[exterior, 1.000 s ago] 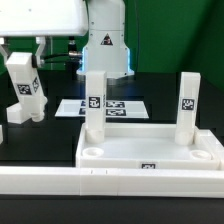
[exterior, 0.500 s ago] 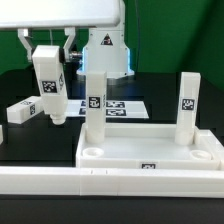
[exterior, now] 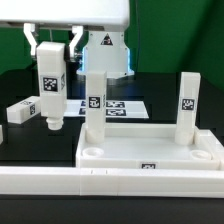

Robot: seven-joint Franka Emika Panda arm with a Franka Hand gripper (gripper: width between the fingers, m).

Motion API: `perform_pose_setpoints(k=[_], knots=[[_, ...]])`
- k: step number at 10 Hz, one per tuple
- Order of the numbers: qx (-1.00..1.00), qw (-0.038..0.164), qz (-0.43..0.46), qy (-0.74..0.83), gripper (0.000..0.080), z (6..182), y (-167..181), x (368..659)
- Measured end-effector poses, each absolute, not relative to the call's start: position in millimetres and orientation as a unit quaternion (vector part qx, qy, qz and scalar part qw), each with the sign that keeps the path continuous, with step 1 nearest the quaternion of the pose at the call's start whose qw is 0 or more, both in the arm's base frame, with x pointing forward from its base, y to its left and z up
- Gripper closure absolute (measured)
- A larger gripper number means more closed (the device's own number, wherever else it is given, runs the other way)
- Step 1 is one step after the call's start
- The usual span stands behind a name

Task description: Assemble desk

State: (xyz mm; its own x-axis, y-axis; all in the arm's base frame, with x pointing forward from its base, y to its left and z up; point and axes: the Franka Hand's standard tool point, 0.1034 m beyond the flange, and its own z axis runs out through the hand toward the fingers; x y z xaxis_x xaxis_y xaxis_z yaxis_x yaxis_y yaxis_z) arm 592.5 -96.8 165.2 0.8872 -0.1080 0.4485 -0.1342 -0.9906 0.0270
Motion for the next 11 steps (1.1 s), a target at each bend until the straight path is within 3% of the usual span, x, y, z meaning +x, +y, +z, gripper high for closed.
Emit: perform_pose_setpoints(k=[2, 6, 11], knots=[[0.969, 0.018, 0.235, -0.067, 0.0509, 164.5, -69, 598], [0.969, 0.019, 0.236, -0.072, 0.0509, 163.9, -71, 598], [0.967, -0.015, 0.243, -0.071, 0.0509, 162.2, 19, 621]])
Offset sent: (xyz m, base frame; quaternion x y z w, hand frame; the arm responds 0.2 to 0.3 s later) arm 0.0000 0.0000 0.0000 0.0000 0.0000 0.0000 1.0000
